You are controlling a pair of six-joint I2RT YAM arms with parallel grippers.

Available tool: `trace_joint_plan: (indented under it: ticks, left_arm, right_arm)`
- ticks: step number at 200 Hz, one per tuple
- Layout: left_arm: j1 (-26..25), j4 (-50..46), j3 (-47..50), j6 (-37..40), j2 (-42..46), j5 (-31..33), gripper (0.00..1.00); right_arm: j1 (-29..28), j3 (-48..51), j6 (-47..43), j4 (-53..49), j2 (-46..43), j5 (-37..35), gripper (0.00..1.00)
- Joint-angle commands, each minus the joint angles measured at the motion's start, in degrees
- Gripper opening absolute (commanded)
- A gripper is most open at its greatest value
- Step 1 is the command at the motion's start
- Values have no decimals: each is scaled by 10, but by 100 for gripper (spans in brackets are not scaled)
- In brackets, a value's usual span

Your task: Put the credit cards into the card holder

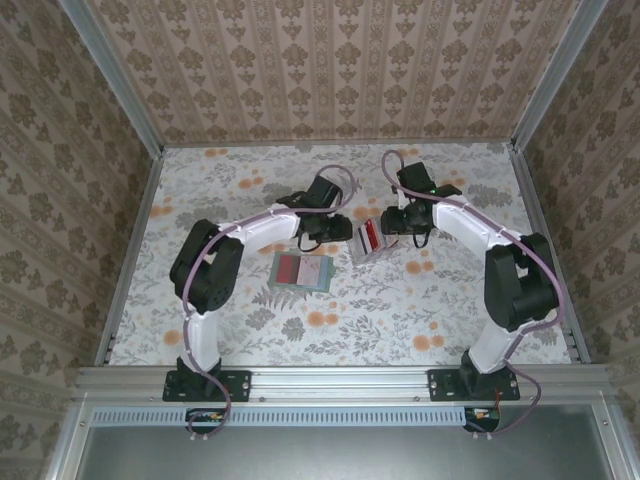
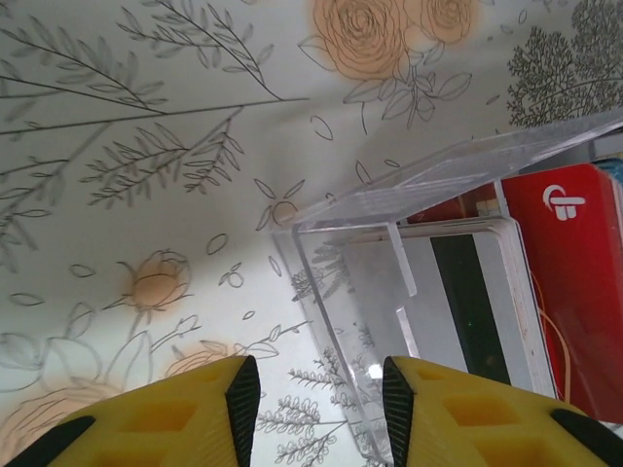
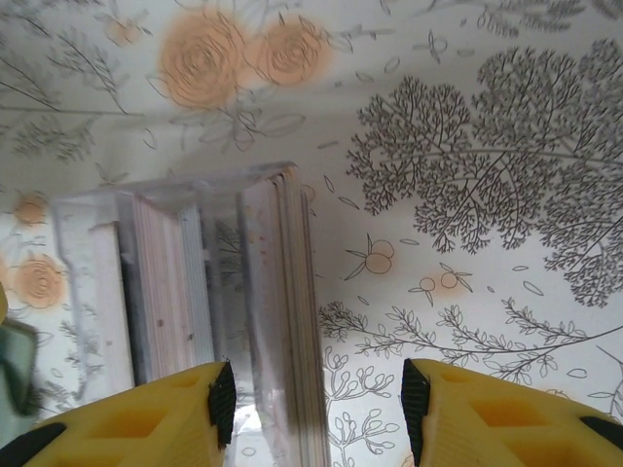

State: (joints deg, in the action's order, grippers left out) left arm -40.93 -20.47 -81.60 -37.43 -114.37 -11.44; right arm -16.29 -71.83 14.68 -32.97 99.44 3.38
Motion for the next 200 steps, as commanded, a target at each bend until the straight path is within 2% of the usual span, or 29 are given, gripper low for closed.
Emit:
trace_joint_plan:
  ticks: [1, 74, 200]
  left_arm:
    - [-8, -11, -30, 12, -20, -23, 43]
    - [-11, -19, -54, 13, -65, -35, 43]
    - [-6, -4, -6, 0, -66, -26, 42]
  right_arm:
    - [4, -5, -11, -9, 15, 13, 51]
    - [8, -9, -7, 3, 52, 23, 51]
    - [28, -5, -6, -3, 6, 18, 51]
